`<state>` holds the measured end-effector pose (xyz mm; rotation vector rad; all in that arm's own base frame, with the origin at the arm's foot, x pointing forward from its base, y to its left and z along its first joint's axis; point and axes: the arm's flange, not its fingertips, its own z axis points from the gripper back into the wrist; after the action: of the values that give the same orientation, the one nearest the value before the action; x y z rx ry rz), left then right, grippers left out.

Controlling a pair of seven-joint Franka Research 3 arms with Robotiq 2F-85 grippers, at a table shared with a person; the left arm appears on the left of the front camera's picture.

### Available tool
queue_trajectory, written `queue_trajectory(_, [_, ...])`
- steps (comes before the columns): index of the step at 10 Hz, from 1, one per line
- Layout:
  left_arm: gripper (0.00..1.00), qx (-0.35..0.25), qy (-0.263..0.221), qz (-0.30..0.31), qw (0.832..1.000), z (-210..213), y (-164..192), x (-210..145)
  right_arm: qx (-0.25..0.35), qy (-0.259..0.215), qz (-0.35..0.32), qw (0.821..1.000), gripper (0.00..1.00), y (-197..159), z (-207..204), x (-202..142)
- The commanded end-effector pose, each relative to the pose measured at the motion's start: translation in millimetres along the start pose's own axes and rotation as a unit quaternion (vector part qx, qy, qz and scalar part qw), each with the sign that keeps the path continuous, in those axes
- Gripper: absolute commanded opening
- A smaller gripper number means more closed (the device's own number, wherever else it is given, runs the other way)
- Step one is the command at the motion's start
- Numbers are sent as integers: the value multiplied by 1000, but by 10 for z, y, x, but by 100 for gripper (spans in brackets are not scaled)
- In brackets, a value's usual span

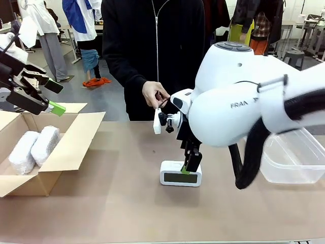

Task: Separate and place wrapped and unwrapped clocks.
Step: Pick up the Digital clock indicated by the person.

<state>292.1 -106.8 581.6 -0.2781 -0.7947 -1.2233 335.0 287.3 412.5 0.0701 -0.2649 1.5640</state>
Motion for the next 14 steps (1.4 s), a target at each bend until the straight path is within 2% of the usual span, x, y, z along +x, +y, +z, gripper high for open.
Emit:
queue_trajectory(1, [100, 1, -8, 6, 1000, -14, -13, 17, 45, -5, 32, 998, 100, -218, -274, 55])
queue_trajectory(6, [100, 1, -8, 6, 1000, -14, -13, 17, 39, 25, 26, 999, 100, -314, -543, 106])
queue_trajectory(9, [100, 1, -8, 6, 1000, -14, -13, 17, 35, 35, 15, 999, 100, -365, -561, 56])
queue_trajectory(14, [100, 1, -8, 6, 1000, -14, -13, 17, 57, 33, 4, 998, 100, -581, -725, -32])
